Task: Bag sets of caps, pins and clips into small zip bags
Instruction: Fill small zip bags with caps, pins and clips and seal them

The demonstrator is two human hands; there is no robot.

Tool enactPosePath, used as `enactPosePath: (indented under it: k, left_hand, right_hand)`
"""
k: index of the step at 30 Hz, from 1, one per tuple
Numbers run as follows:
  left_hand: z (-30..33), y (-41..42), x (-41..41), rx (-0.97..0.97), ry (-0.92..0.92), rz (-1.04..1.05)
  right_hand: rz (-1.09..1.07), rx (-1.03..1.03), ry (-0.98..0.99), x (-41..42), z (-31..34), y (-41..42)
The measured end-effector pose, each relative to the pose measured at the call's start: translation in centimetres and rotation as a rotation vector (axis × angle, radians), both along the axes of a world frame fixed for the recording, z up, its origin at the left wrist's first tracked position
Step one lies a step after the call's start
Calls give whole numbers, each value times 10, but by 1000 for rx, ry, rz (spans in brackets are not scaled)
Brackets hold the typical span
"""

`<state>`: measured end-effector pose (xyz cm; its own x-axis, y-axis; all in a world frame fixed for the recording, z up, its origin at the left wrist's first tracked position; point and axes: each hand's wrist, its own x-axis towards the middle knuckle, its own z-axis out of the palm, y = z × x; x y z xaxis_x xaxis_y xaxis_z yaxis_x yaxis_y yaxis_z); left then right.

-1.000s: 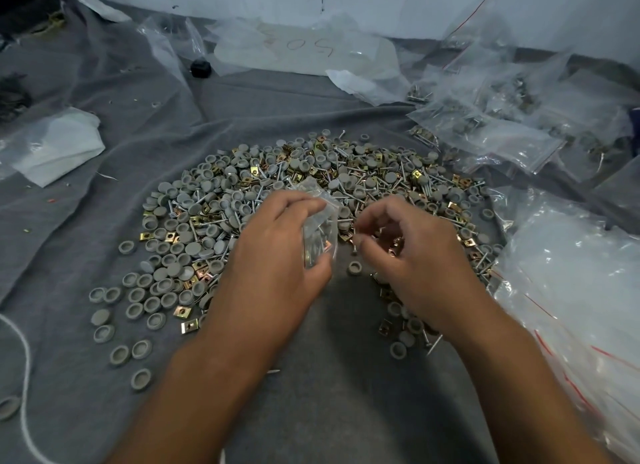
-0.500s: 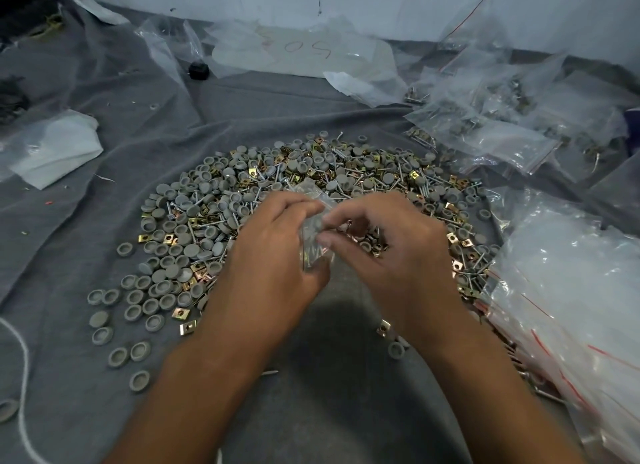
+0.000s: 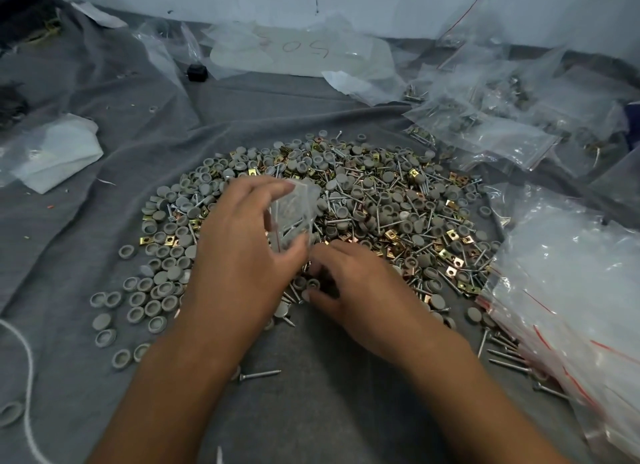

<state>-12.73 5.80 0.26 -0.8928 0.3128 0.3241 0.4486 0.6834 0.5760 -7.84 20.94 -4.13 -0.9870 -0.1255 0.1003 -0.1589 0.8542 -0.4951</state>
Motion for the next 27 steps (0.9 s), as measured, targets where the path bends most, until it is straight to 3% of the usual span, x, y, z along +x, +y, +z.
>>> enactPosePath:
  k: [11, 16, 19, 22, 27]
  left_hand:
    - [0, -1, -1, -8, -1, 5]
    - [0, -1, -1, -18, -10, -6]
    - [-1, 1, 0, -31, -23, -30]
    - [-3, 5, 3, -64, -29, -77]
    - [-5, 8, 4, -46, -18, -110]
  right_hand:
    - [15, 102, 35, -1, -4, -12]
    - [-34, -143, -69, 1, 4, 9]
    - [-137, -301, 218, 1, 18, 19]
    - [-146, -267, 569, -1, 27, 13]
    - [-117, -224, 629, -4, 23, 4]
